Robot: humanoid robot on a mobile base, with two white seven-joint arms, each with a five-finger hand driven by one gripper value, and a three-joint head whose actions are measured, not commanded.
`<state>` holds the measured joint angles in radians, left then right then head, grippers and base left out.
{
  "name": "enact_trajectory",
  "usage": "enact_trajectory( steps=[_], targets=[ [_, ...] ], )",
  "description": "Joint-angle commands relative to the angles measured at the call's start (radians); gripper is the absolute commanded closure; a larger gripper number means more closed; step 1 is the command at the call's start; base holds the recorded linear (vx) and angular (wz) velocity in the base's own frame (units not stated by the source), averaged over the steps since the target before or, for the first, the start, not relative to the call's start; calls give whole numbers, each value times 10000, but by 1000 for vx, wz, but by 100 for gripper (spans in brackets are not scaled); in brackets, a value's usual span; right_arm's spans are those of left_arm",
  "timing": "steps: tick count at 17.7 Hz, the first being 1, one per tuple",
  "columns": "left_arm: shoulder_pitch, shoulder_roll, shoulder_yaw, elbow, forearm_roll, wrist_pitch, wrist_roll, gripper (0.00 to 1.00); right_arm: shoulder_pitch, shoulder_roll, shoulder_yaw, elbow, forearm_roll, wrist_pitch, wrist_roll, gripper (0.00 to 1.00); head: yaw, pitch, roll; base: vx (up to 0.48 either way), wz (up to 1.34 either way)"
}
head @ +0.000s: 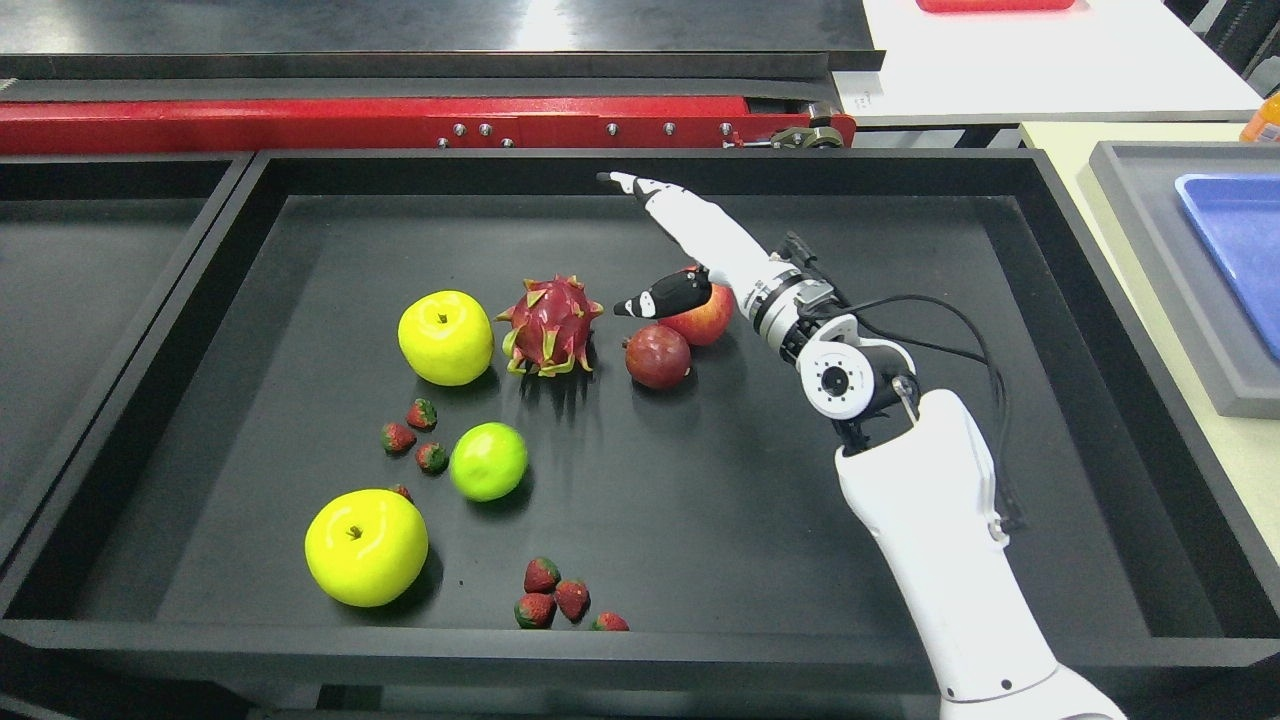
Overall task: Place green apple on left shelf middle layer
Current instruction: 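Open the right hand and withdraw it from the apple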
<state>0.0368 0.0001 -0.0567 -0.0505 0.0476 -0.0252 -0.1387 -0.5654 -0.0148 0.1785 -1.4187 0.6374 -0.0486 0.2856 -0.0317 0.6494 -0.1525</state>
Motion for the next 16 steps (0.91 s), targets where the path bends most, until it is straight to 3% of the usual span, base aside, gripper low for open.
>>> enact_trajectory(
  steps=[1, 3, 8, 10, 13, 16],
  targets=[
    [0, 174, 0, -1, -1, 7, 7, 0, 2317, -26, -1878, 381, -3866, -1669, -3640, 0, 0, 0, 0, 0, 0],
    [0, 174, 0, -1, -1, 7, 6, 0, 3623, -26, -1832, 397, -4501, -2609, -5380, 0, 0, 0, 0, 0, 0],
    [0, 174, 0, -1, -1, 7, -9, 0, 5361, -26, -850, 320, -5989, -3148, -5433, 0, 0, 0, 0, 0, 0],
    [0, 174, 0, -1, 14, 7, -9, 0, 5439, -26, -712, 274, -6037, -3043, -5327, 0, 0, 0, 0, 0, 0],
    [0, 174, 0, -1, -1, 7, -9, 0, 5393, -26, -528, -154, -6037, -1514, -3875, 0, 0, 0, 0, 0, 0],
    [0, 174, 0, -1, -1, 7, -9, 0, 5317, -26, -528, -278, -6022, -1278, -3393, 0, 0, 0, 0, 0, 0]
  ],
)
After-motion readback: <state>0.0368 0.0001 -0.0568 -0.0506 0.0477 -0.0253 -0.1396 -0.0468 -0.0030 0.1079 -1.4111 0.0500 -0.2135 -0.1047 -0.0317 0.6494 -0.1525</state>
